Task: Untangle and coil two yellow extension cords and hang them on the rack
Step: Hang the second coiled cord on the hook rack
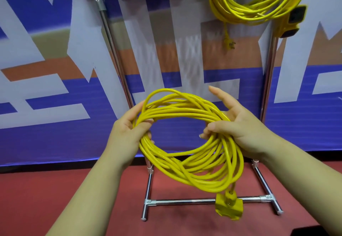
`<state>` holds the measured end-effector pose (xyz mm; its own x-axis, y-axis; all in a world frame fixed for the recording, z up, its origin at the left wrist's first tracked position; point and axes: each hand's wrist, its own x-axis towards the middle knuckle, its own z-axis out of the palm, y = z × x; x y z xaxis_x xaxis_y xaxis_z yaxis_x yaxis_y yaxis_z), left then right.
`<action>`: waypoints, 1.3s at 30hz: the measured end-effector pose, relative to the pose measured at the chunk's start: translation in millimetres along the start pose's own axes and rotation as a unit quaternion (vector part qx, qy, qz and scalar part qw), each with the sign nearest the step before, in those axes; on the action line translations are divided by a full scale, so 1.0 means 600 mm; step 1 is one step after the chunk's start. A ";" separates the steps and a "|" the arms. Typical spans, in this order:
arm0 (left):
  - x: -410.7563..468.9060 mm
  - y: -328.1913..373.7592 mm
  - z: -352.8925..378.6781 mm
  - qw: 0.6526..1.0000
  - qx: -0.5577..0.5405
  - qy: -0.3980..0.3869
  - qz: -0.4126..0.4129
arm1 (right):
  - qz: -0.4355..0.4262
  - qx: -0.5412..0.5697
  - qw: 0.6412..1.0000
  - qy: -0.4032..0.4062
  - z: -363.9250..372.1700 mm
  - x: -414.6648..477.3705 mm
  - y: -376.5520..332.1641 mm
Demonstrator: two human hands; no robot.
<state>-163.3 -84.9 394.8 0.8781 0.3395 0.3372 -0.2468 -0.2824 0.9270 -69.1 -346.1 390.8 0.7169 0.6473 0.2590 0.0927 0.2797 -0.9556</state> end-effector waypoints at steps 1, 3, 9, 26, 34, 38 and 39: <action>0.000 -0.002 -0.001 1.000 0.002 -0.014 0.000 | -0.009 -0.002 1.000 0.010 0.001 0.001 -0.004; -0.001 0.000 -0.008 0.999 0.013 -0.029 0.011 | -0.027 -0.032 0.999 0.027 0.004 0.009 -0.008; 0.030 0.078 -0.051 0.987 0.104 -0.015 0.120 | -0.109 -0.137 0.984 0.017 0.031 0.085 -0.066; 0.344 0.345 -0.202 0.914 0.276 0.075 0.287 | -0.308 -0.364 0.877 0.050 0.119 0.399 -0.390; 0.486 0.332 -0.194 0.934 0.250 0.050 0.250 | -0.296 -0.650 0.696 0.069 0.092 0.513 -0.445; 0.524 0.307 -0.192 0.935 0.263 0.040 0.237 | -0.243 -0.720 0.648 0.059 0.077 0.550 -0.437; 0.529 0.303 -0.192 0.935 0.263 0.037 0.237 | -0.241 -0.722 0.646 0.054 0.075 0.554 -0.435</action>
<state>23.4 75.1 689.6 0.6859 0.1204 0.7177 -0.3482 -0.8117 0.4689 113.8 -171.9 732.7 0.4012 0.6561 0.6392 0.8150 -0.5742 0.0777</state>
